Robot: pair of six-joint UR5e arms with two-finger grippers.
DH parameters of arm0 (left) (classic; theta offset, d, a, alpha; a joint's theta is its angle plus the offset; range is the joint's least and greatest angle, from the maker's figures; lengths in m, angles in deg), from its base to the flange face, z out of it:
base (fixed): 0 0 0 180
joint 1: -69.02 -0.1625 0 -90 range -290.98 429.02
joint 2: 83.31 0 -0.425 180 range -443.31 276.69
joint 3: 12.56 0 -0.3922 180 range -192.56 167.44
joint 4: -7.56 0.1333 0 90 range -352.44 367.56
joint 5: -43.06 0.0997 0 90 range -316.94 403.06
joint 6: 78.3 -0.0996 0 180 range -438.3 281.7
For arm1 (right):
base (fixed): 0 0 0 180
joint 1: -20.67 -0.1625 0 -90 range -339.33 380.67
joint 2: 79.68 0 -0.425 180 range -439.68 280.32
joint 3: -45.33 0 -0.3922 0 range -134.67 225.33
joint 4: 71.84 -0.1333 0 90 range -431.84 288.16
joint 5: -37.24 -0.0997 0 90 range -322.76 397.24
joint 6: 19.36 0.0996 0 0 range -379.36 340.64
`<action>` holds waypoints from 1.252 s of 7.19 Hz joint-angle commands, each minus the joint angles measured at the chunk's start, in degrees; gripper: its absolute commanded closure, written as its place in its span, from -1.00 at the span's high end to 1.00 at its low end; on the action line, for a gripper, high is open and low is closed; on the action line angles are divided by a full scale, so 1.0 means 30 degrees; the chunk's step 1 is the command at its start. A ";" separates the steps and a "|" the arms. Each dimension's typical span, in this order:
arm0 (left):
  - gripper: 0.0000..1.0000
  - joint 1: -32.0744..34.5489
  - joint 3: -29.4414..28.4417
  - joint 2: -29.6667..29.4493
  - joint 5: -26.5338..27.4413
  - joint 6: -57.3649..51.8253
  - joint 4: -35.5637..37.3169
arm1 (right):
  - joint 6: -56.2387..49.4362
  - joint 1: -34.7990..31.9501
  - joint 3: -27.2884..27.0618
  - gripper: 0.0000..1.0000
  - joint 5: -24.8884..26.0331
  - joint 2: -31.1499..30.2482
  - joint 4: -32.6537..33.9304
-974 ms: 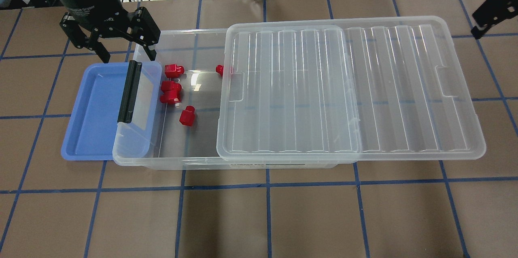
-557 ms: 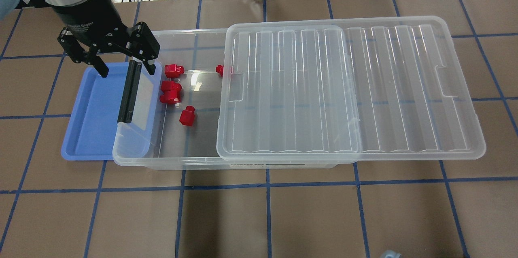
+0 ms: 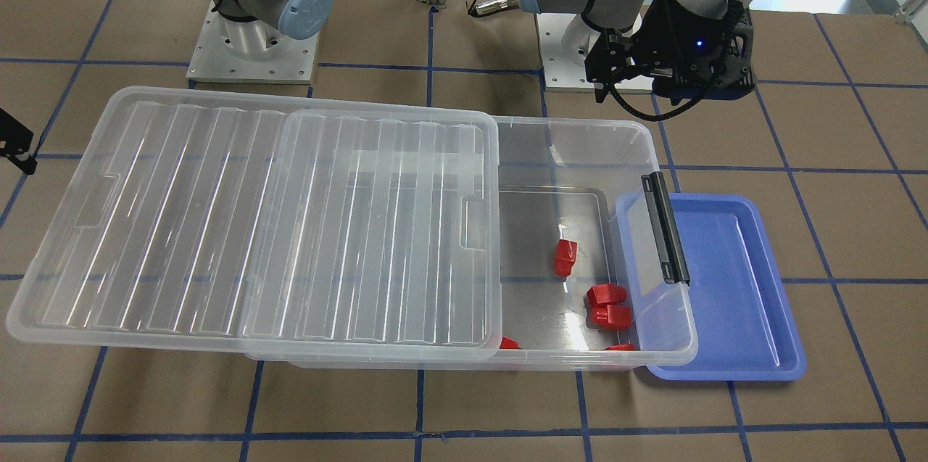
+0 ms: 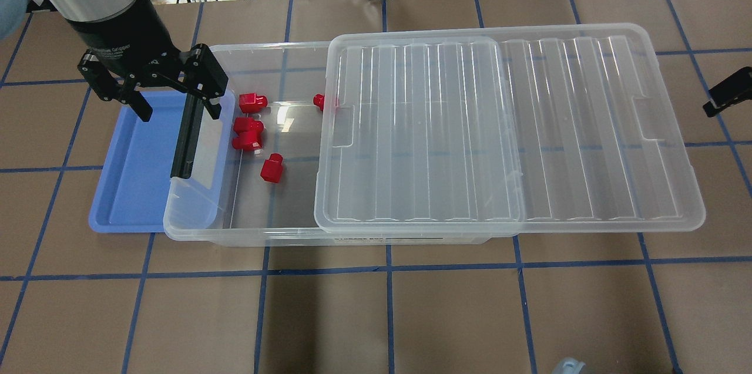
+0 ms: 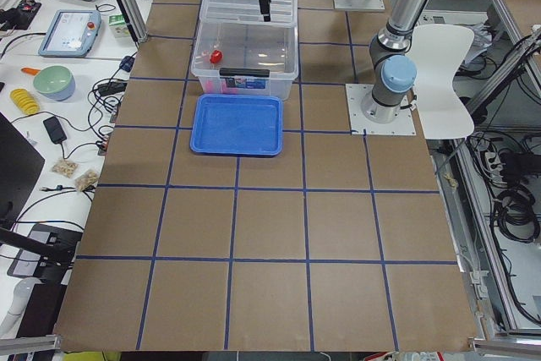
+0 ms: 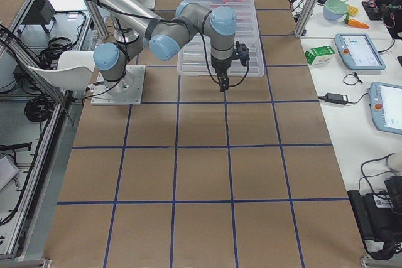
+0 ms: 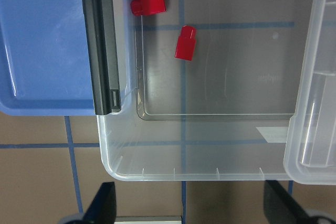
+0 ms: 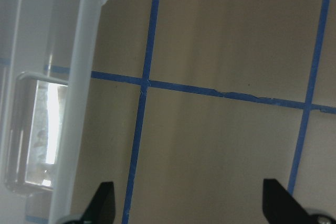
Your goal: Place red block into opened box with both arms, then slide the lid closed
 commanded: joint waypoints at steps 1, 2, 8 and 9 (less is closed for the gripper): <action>1.00 -0.0106 0.0048 -0.0021 0.0007 -0.0008 0.0023 | 0.0297 -0.0079 -0.1017 1.00 0.0310 0.0038 0.1198; 1.00 -0.0106 0.0048 -0.0051 0.0008 -0.0008 0.0023 | 0.0677 -0.0080 -0.1161 1.00 0.0110 0.0037 0.1111; 1.00 -0.0106 0.0195 0.0066 0.0154 -0.0008 -0.0035 | 0.6997 -0.3765 -0.1454 1.00 -0.0097 -0.0138 0.1227; 1.00 -0.0106 0.0195 0.0066 0.0183 -0.0008 -0.0035 | 0.8372 -0.4728 -0.1485 1.00 -0.0039 -0.0139 0.1227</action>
